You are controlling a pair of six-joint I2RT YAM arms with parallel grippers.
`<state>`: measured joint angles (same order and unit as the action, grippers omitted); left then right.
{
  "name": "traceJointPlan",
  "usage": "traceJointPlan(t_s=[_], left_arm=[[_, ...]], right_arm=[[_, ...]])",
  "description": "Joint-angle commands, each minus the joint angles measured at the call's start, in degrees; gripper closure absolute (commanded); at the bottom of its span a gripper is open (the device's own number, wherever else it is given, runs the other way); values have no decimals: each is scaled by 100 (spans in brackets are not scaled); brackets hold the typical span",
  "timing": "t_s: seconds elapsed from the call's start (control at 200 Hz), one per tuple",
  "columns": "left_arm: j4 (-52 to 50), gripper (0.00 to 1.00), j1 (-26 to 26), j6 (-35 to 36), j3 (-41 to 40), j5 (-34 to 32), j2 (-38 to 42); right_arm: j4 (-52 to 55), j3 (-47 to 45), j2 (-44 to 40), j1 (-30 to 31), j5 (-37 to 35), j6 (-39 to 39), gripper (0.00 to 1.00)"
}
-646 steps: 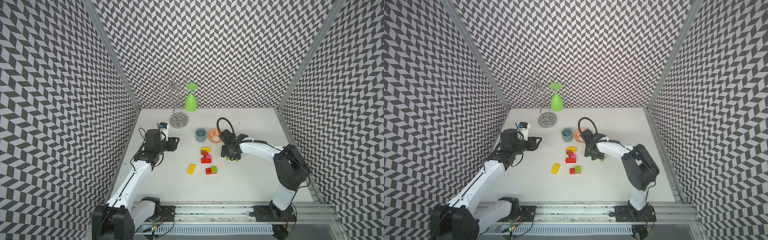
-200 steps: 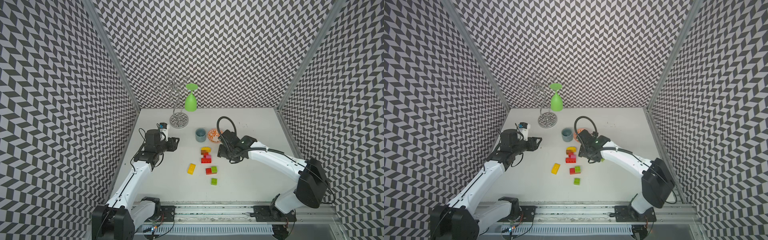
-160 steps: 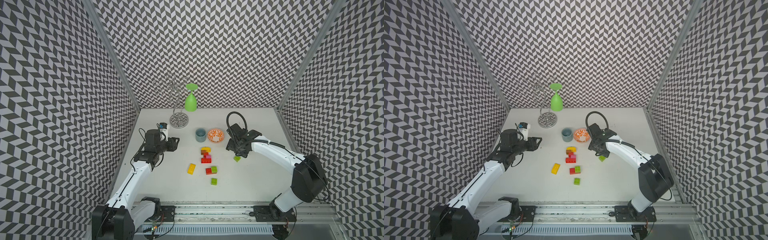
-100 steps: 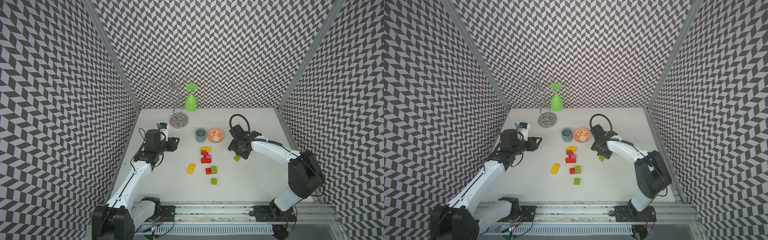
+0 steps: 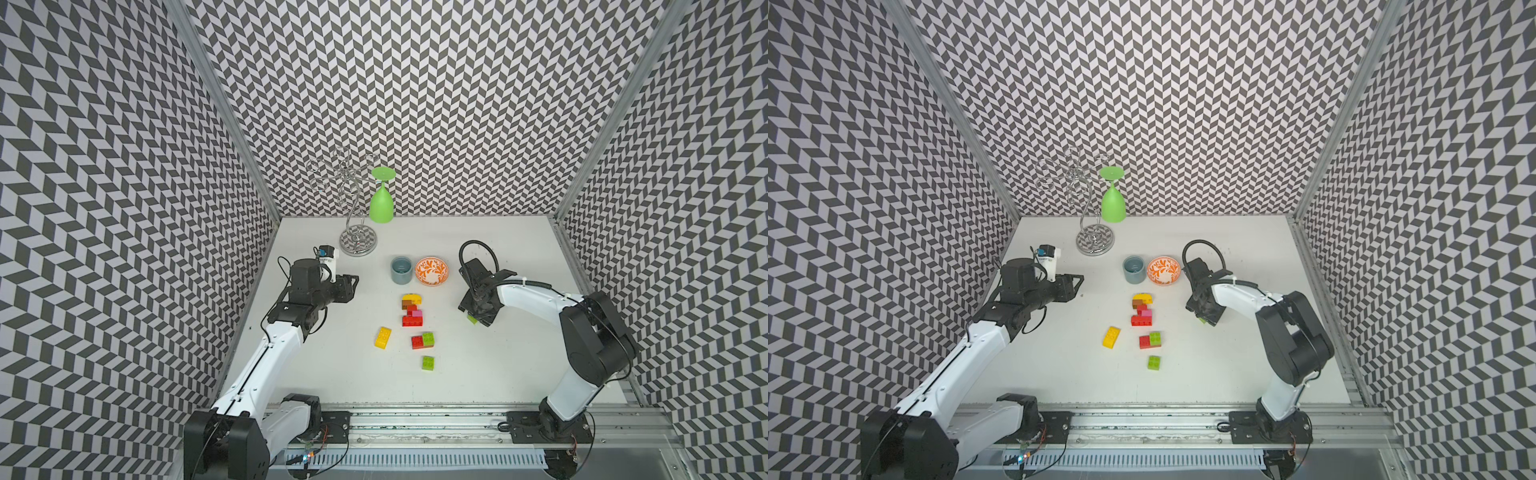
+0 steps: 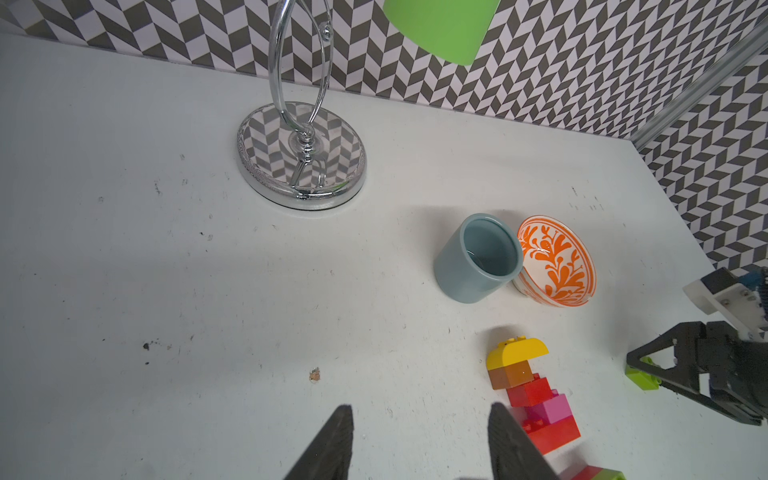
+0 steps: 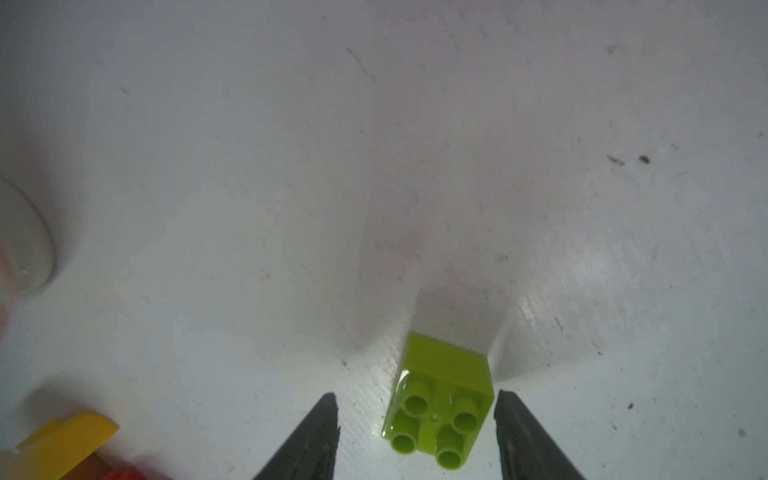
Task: Assemble the letter s with lego
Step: Pick up the lego brick from the center of the board.
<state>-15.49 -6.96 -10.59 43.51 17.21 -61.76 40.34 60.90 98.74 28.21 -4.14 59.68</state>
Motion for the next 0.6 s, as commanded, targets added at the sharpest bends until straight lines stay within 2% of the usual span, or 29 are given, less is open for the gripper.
traceJointPlan(t_s=[0.0,0.331,0.446,0.536,0.596], left_arm=[[57,46,42,-40,-29,-1,35],[56,47,40,-40,-33,-15,52],[52,47,45,-39,-31,-14,51],[59,47,43,-33,-28,-16,58],[57,47,40,-39,-31,-11,62]], right_arm=[[-169,-91,-21,-7,-33,96,45],[-185,-195,-111,-4,-216,-38,72],[-61,-126,-195,49,-357,-259,87],[137,8,-378,273,-481,-542,98],[334,162,-514,584,-527,-691,100]])
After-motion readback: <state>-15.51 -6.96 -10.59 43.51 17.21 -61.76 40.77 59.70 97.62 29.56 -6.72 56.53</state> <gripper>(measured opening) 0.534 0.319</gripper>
